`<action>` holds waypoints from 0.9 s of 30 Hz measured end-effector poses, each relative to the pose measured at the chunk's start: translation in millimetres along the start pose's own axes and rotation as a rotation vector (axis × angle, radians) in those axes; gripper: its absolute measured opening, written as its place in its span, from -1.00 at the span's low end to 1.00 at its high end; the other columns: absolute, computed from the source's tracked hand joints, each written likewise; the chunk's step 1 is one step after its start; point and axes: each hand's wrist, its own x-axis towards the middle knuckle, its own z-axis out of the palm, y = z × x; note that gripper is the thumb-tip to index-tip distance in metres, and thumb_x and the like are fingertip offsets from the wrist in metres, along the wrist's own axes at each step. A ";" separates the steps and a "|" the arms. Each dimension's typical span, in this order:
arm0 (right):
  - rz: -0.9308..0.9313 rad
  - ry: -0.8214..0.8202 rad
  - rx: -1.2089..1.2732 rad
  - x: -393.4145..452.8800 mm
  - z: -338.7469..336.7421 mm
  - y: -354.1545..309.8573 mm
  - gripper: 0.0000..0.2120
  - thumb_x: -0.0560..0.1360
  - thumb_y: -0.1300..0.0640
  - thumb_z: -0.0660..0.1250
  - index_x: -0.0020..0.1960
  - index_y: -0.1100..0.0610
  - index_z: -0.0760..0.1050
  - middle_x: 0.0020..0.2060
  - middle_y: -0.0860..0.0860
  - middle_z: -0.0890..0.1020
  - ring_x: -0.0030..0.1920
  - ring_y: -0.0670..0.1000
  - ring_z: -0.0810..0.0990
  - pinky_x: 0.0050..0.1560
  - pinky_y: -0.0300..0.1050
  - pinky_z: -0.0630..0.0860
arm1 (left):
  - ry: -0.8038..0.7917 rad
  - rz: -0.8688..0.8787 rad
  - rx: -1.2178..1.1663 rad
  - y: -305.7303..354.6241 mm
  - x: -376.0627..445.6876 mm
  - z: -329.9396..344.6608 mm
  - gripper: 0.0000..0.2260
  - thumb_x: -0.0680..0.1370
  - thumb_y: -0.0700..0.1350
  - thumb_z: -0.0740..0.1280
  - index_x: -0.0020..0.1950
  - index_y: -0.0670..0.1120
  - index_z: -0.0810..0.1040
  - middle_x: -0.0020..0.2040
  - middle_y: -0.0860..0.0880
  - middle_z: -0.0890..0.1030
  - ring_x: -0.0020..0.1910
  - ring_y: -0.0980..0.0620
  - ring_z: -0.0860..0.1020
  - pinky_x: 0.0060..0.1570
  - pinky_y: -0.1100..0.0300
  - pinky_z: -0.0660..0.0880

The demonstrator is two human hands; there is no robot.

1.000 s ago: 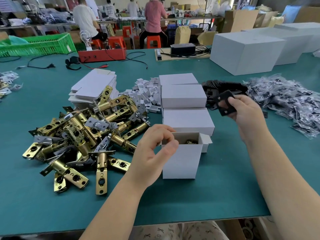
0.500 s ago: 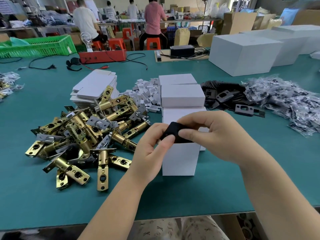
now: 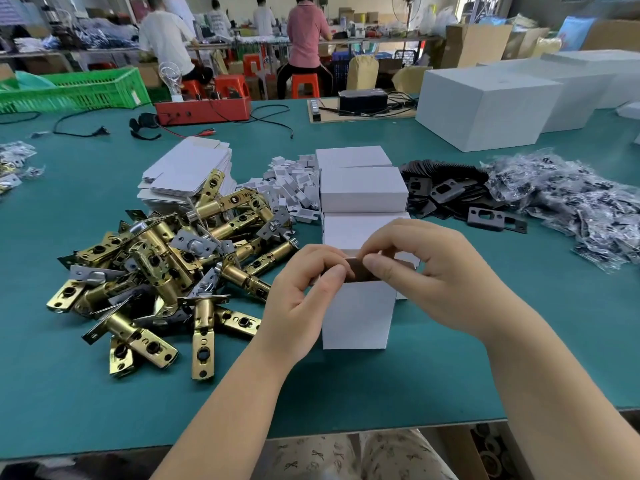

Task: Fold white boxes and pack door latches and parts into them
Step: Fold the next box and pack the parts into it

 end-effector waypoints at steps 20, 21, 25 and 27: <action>1.257 0.278 -0.649 -17.9 -99.0 197.2 -0.52 0.53 0.16 0.21 0.41 0.25 0.24 0.43 0.28 0.21 0.43 0.28 0.15 0.40 0.27 0.12 | 0.034 0.065 0.167 -2.6 0.3 6.6 -0.65 0.34 0.10 0.48 -0.26 -0.08 0.38 0.03 0.20 0.57 0.04 0.08 0.57 -0.06 -0.04 0.53; 1.284 0.255 -0.662 -21.4 -100.9 201.8 -0.50 0.53 0.20 0.21 0.43 0.29 0.21 0.44 0.30 0.19 0.44 0.28 0.15 0.41 0.23 0.13 | 0.036 0.055 0.167 -2.8 0.6 6.5 -0.65 0.34 0.11 0.48 -0.26 -0.08 0.39 0.03 0.20 0.57 0.04 0.08 0.57 -0.07 -0.09 0.54; 1.130 0.226 -0.797 -28.5 -98.0 204.6 -0.53 0.51 0.35 0.20 0.38 0.47 0.22 0.31 0.39 0.32 0.31 0.33 0.32 0.25 0.14 0.36 | 0.039 0.033 0.171 -3.1 1.2 5.5 -0.67 0.34 0.14 0.47 -0.25 -0.03 0.41 0.03 0.21 0.58 0.05 0.06 0.57 -0.09 -0.17 0.56; 1.027 0.177 -0.875 -27.6 -92.6 197.5 -0.67 0.50 0.38 0.20 0.25 0.44 0.38 0.19 0.37 0.43 0.19 0.30 0.44 0.10 0.06 0.43 | 0.043 0.021 0.174 -3.2 1.7 5.0 -0.70 0.34 0.15 0.47 -0.26 0.05 0.40 0.04 0.22 0.58 0.03 0.09 0.57 -0.12 -0.15 0.57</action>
